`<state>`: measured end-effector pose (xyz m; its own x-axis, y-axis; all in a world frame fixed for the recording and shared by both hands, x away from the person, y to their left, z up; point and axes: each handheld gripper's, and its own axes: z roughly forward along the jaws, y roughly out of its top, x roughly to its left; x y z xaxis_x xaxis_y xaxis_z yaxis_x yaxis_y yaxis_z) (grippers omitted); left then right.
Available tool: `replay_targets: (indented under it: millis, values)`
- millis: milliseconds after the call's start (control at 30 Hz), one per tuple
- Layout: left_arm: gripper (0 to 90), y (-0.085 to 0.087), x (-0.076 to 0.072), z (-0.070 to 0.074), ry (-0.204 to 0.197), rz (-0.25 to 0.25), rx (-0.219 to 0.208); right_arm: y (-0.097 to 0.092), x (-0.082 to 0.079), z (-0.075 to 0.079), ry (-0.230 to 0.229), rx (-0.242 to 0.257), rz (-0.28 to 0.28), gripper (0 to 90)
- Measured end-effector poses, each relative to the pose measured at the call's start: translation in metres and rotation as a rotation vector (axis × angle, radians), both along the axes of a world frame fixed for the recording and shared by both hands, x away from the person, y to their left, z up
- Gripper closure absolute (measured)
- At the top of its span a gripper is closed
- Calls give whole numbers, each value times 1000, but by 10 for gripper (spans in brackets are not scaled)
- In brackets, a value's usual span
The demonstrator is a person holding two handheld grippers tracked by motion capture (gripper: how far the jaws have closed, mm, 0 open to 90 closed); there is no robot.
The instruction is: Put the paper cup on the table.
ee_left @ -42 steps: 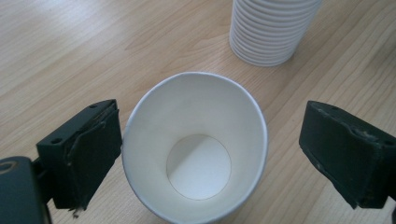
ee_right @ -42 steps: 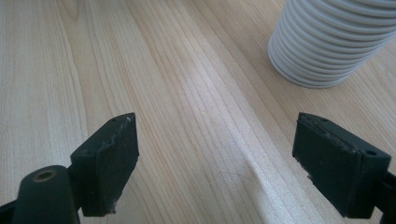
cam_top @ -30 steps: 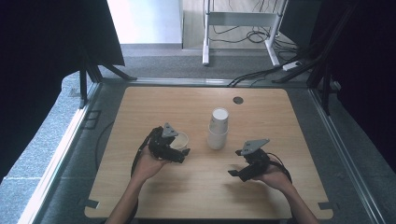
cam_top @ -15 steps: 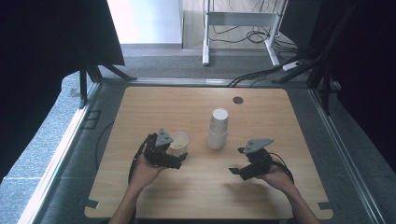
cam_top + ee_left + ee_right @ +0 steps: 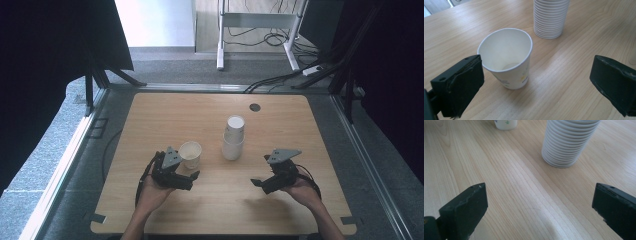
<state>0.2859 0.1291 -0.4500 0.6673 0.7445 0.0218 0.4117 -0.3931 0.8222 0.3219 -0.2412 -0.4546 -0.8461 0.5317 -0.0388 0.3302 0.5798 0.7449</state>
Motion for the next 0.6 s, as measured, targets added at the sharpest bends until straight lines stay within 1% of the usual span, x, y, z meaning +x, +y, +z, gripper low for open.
replay_targets:
  millis: [133, 267, 367, 500, 600]
  values:
    - [0, 1, -8, -3, -4, -5, -16, -4, -2, 1, -1, 3, -17, 0]
    - [0, 1, -15, -8, -13, -8, -11, -8, -5, -2, 1, 5, -37, 0]
    - [0, 1, -19, -12, -9, -8, -13, -10, -8, -5, -9, -2, -50, 0]
    - [0, 1, -23, -20, -7, -6, -9, -13, -9, -8, -12, 9, -70, 0]
    - [0, 0, -26, -27, 0, -8, -21, -14, -11, -11, -19, 13, -82, 0]
